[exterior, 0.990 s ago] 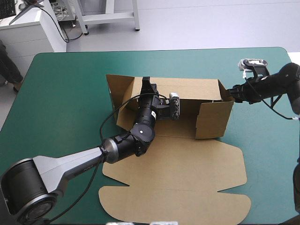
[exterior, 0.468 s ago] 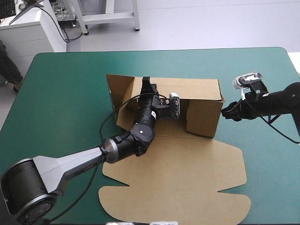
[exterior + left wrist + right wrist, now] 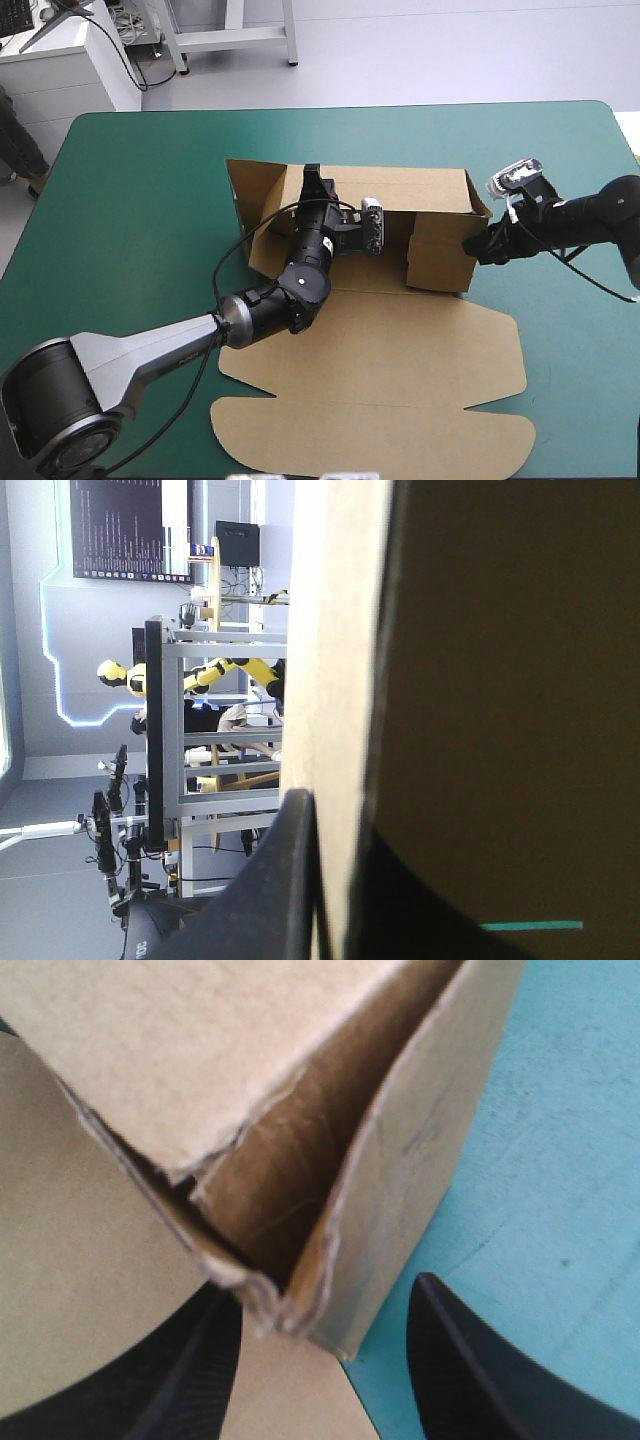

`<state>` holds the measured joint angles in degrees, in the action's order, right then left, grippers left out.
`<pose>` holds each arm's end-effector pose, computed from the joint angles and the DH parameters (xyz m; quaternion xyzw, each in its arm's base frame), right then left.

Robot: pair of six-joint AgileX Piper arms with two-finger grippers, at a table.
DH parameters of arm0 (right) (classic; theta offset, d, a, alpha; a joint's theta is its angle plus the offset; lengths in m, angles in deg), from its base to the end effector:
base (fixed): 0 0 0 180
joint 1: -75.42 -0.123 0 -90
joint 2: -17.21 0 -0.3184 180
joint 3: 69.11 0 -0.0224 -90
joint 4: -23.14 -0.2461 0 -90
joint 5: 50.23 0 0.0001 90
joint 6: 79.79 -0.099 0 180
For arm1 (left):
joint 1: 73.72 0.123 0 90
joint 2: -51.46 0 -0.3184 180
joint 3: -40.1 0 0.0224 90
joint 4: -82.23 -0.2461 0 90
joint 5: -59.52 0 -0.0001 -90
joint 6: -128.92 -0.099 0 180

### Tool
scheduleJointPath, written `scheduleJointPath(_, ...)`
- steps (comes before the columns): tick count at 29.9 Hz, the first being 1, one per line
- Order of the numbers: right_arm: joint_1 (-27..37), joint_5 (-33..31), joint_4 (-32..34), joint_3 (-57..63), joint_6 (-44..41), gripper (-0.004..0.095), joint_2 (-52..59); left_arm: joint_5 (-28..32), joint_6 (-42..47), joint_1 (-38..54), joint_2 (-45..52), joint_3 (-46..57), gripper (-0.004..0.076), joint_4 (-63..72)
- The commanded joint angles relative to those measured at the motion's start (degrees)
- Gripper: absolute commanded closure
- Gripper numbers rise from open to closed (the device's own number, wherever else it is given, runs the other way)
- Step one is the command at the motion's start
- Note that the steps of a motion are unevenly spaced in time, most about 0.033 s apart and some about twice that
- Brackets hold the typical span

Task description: Fold the box

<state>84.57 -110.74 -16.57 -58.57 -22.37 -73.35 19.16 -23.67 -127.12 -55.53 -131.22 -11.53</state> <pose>0.2890 0.0092 0.3415 -0.2721 0.8955 0.1838 0.3005 0.2865 -0.2784 0.3122 0.5848 0.5512 0.3480 0.4827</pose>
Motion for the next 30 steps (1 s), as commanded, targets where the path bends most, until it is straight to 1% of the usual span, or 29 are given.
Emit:
scheduleJointPath(1, -0.02, 1.01, -7.85, -0.97, 3.54, 0.0446, -0.42, -0.62, 1.5, -0.3, 1.54, -0.37, 0.0732, 2.23)
scheduleJointPath(5, -0.12, 5.48, -11.57, 0.29, 3.29, 0.0446, -0.65, -0.62, 1.5, -0.3, 1.54, -0.37, 0.0732, 2.15)
scheduleJointPath(9, -0.64, 7.2, -14.48, 3.85, 4.77, 0.0446, -0.56, -0.62, 1.5, -0.3, 1.54, -0.37, 0.0732, 2.15)
scheduleJointPath(14, -0.72, 11.38, -19.45, 8.29, 6.12, 0.0446, -0.56, -0.23, 1.5, -0.3, 1.54, -0.37, 0.0732, 2.15)
scheduleJointPath(16, -0.72, 11.7, -20.52, 8.69, 6.12, 0.0446, -0.56, -0.23, 1.5, -0.3, 1.54, -0.37, 0.0732, 2.15)
scheduleJointPath(20, -0.72, 10.16, -21.46, 8.69, 7.62, 0.0446, -0.56, -0.23, 1.5, -0.3, 1.54, -0.37, 0.0732, 2.15)
scheduleJointPath(24, -0.72, 9.95, -21.62, 8.69, 8.06, 0.0456, -0.56, -0.23, 1.5, -0.3, 1.54, -0.37, 0.0732, 2.15)
scheduleJointPath(30, -0.72, 9.44, -21.87, 8.69, 8.05, 0.0535, -0.56, -0.23, 1.5, -0.3, 1.54, -0.37, 0.0732, 2.15)
